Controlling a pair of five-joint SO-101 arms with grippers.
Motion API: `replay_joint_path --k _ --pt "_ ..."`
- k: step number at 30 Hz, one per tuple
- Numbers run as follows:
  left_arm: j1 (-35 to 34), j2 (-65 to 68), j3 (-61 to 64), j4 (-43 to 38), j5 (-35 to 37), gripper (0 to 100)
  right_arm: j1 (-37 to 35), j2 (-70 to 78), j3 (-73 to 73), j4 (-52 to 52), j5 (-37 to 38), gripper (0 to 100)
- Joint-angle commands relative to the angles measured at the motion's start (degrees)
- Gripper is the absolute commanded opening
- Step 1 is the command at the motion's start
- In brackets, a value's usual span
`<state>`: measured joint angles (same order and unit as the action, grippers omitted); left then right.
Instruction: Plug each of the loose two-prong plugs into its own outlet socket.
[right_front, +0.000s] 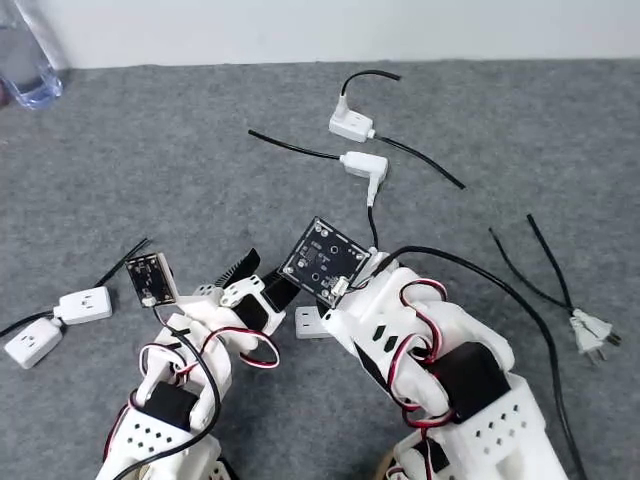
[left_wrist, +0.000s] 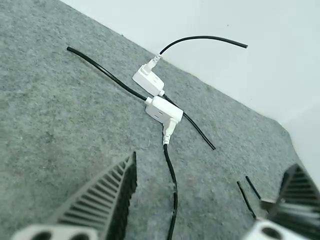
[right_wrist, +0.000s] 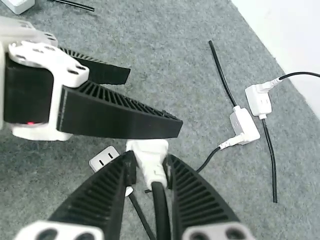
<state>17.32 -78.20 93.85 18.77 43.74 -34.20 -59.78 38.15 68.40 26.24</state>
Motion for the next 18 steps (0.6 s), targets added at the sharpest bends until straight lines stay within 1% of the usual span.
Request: replay_joint_path --k 1,3,7,11,13,18 --pt "1.14 0.09 0.92 -0.26 -1.58 42 1.27 -1.45 -4.84 -1.01 -0.09 0.8" --pt "0.44 0.09 0.75 -0.35 -1.49 42 1.27 0.4 -4.04 -1.19 1.05 0.8" --pt "-3.43 0.0 0.04 -1.76 -1.49 42 1.54 5.58 -2.46 -2.68 1.41 0.8" --pt "-8.35 0.0 0.22 -4.75 -1.49 42 1.63 10.15 -2.2 -3.74 3.43 0.8" --pt "-10.73 0.0 0.22 -5.01 -1.49 42 1.71 11.38 -2.29 -3.82 4.66 0.8" --pt "-18.55 0.0 0.31 -5.1 -1.49 42 1.71 16.31 -7.3 -0.22 7.12 0.8"
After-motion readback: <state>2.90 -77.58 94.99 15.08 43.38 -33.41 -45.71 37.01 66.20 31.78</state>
